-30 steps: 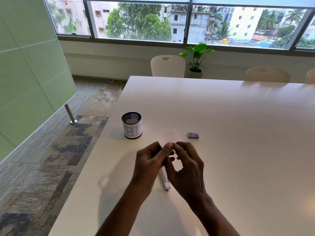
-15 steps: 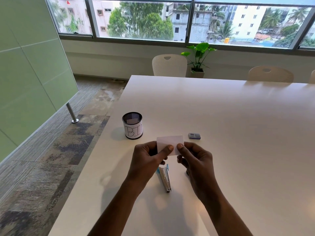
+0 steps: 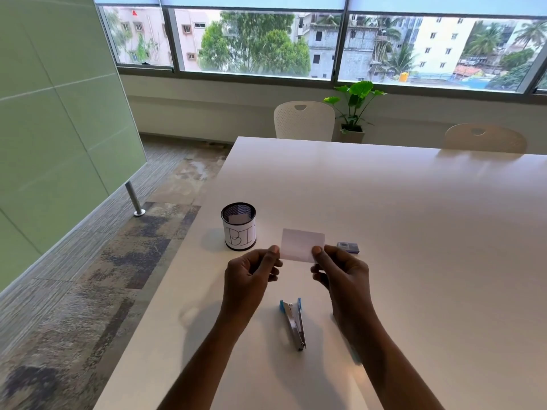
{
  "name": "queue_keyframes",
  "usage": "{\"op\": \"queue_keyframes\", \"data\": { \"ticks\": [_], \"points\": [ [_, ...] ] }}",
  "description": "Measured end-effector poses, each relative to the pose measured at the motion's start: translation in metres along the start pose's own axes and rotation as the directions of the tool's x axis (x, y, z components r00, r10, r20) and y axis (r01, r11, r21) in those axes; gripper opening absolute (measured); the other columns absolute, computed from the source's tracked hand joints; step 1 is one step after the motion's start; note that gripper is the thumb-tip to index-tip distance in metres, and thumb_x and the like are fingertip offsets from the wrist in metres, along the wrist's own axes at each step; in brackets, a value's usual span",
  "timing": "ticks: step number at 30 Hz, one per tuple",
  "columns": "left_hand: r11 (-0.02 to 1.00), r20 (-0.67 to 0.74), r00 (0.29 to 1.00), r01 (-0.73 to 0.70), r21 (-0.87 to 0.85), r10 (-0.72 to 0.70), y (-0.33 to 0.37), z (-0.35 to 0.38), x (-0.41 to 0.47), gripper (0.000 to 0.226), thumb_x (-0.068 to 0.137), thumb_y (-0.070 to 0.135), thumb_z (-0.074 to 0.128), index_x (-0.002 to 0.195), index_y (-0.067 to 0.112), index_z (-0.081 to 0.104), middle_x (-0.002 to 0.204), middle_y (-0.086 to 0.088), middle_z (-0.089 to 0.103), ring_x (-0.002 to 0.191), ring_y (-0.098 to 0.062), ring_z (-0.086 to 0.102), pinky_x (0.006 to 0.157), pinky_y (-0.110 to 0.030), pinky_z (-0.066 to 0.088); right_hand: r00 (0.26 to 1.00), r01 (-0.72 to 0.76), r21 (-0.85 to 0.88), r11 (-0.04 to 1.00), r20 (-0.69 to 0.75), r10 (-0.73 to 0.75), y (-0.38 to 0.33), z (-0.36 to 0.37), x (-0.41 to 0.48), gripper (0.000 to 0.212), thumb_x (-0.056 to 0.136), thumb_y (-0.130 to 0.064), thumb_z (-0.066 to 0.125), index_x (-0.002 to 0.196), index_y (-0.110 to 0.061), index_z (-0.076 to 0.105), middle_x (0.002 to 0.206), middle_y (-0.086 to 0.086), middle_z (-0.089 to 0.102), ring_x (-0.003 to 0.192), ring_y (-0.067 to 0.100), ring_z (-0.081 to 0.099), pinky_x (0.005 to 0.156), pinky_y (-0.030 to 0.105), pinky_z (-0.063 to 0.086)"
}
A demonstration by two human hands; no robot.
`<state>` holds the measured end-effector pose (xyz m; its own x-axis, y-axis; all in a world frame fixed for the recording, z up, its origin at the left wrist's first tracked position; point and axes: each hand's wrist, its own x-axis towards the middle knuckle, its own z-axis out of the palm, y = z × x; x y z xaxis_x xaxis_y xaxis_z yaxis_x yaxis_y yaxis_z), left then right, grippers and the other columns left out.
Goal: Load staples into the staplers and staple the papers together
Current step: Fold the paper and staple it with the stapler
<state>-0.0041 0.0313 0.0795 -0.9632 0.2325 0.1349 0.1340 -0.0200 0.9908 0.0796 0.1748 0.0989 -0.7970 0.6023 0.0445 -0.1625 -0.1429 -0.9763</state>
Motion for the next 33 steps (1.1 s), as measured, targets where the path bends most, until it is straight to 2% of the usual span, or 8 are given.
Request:
{"op": "queue_keyframes", "data": {
  "ticks": [2,4,6,11,16,23,26,33],
  "points": [
    [0.978,-0.076,0.994,-0.067,0.198,0.083,-0.019,-0.004,0.011,0.013,0.093,0.026,0.069,0.084,0.024,0.077,0.075,0.005,0.077,0.068,-0.009,0.071,0.069,-0.018,0.058,0.999,0.035,-0.03,0.999,0.002,-0.035,0.003,0.007,0.013,0.011,0.093,-0.02,0.068,0.095,-0.014,0.078,0.075,0.003,0.072,0.07,0.015,0.064,0.066,0.026,0.055],
    [0.875,-0.094,0.974,-0.142,0.463,0.208,-0.036,-0.006,0.02,0.012,0.092,0.021,0.069,0.098,0.018,0.078,0.09,0.003,0.079,0.079,-0.008,0.071,0.077,-0.011,0.05,0.997,0.079,-0.078,0.994,0.011,-0.078,0.004,0.017,0.03,0.01,0.094,-0.019,0.068,0.095,-0.016,0.077,0.074,0.001,0.073,0.069,0.015,0.066,0.066,0.027,0.057],
    [0.777,-0.026,0.974,-0.164,0.608,0.225,-0.05,-0.007,0.027,0.025,0.091,0.016,0.068,0.114,0.007,0.074,0.11,-0.009,0.076,0.1,-0.022,0.071,0.092,-0.022,0.048,0.992,0.123,-0.145,0.982,0.018,-0.121,0.003,0.032,0.049,0.011,0.095,-0.017,0.066,0.097,-0.02,0.077,0.077,0.0,0.075,0.068,0.013,0.07,0.069,0.031,0.061],
    [0.589,0.132,0.983,-0.18,0.788,0.125,-0.077,-0.002,0.031,0.045,0.096,0.028,0.056,0.135,0.006,0.059,0.14,-0.011,0.06,0.133,-0.026,0.049,0.116,-0.031,0.032,0.921,0.378,-0.428,0.821,0.086,-0.38,-0.002,0.072,0.096,0.019,0.093,-0.009,0.064,0.108,-0.013,0.075,0.083,-0.002,0.074,0.063,0.011,0.072,0.062,0.025,0.058],
    [0.514,0.159,0.98,-0.197,0.835,0.117,-0.084,0.0,0.035,0.05,0.095,0.035,0.049,0.138,0.011,0.057,0.147,-0.006,0.054,0.14,-0.022,0.042,0.119,-0.031,0.027,0.822,0.542,-0.57,0.618,0.206,-0.53,0.001,0.103,0.128,0.022,0.09,-0.013,0.069,0.112,-0.014,0.07,0.084,-0.004,0.072,0.071,0.009,0.066,0.066,0.018,0.051],
    [0.522,0.154,0.98,-0.196,0.83,0.123,-0.083,-0.001,0.035,0.051,0.092,0.034,0.049,0.136,0.01,0.059,0.146,-0.008,0.056,0.139,-0.022,0.045,0.118,-0.032,0.028,0.764,0.636,-0.689,0.347,0.502,-0.406,0.015,0.127,0.156,0.013,0.093,-0.014,0.065,0.104,-0.014,0.071,0.092,0.003,0.076,0.088,0.023,0.064,0.07,0.031,0.049],
    [0.524,0.16,0.979,-0.201,0.828,0.122,-0.083,-0.001,0.036,0.052,0.091,0.034,0.05,0.136,0.009,0.059,0.145,-0.009,0.056,0.139,-0.023,0.046,0.118,-0.033,0.03,0.794,0.606,-0.73,0.316,0.537,-0.285,0.021,0.133,0.165,0.014,0.093,-0.019,0.065,0.104,-0.019,0.073,0.096,0.008,0.075,0.094,0.026,0.063,0.075,0.037,0.054],
    [0.518,0.149,0.979,-0.202,0.831,0.142,-0.087,-0.001,0.038,0.053,0.091,0.036,0.048,0.136,0.009,0.059,0.144,-0.008,0.057,0.139,-0.023,0.046,0.118,-0.034,0.033,0.828,0.56,-0.778,0.285,0.541,-0.15,0.033,0.146,0.17,0.013,0.09,-0.02,0.064,0.097,-0.023,0.075,0.096,0.013,0.071,0.088,0.034,0.066,0.071,0.032,0.052]
  ]
}}
